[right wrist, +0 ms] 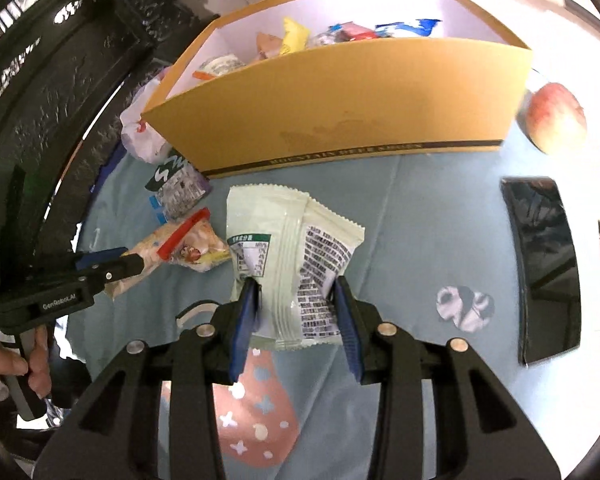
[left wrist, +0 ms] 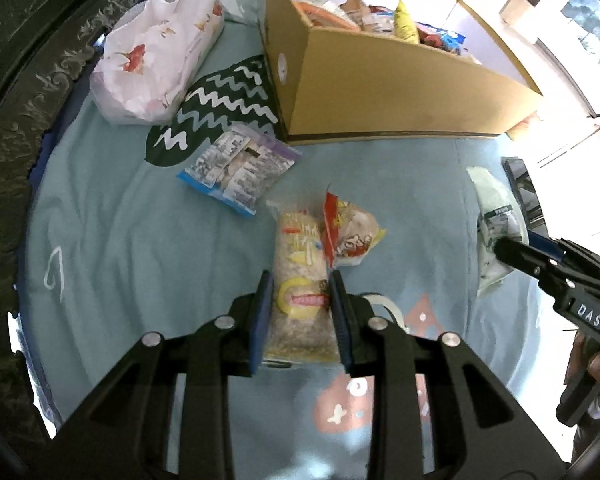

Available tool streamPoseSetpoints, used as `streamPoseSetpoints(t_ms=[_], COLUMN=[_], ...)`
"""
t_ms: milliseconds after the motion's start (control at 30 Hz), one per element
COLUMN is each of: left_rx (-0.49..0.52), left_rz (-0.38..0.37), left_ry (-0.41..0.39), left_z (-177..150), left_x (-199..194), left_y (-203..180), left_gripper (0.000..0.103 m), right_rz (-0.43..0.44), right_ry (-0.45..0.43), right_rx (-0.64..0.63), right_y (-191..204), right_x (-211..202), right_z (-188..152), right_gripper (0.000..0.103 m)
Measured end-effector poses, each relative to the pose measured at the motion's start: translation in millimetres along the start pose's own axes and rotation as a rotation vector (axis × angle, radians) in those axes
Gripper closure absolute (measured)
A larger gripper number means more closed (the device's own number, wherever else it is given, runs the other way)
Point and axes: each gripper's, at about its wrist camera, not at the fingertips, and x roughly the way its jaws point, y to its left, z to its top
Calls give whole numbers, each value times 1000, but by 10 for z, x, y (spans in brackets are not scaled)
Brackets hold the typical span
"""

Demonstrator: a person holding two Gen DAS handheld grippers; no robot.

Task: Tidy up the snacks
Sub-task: 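Carry rice stick pack and green bag over the yellow box and open both tools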

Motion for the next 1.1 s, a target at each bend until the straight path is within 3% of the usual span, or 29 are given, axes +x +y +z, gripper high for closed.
streamPoseSetpoints(t_ms=[100,167,400,533,667,700,767,867,933,1000,1100], left_rx=[19,30,24,9,18,15,-26,13,20,9,28], left_rz=[-13,-18,-10,-30,3,20,27,68,97,94,73], left_ry=[-15,-22,47,86,92,103,155,133,128,132,77], left_z=[-59,-113,-225,-239,-129,-99,-89,-108,-124,-139,-166], left_x=[-82,-155,188,379,529,589,736,745,745,707,461], left_y=[-106,-127,-183,-194,-261,-262,-225,-304,-334,-355,-440], left_gripper=[83,83,83,82,80,72,70,69,75,76,76], right_rz=[2,4,8,3,-2,-1,1,7,7,9,20], right_ry=[-11,-21,-1,22,35,35,37,37,38,33,19], right_rx=[10,15,2,-6,-8,-8,-10,-17,-19,-17,-23], right_y=[-29,-41,-2,29,49,55,71,97,100,101,100], right_x=[-86,-138,-105,-36,6,11,25,30,34,20,-36], right_z=[-11,-17,-84,-130,-144,-142,-132,-114,-101,-97,-78], right_gripper=[64,63,63,63,63,63,63,63,63,63,63])
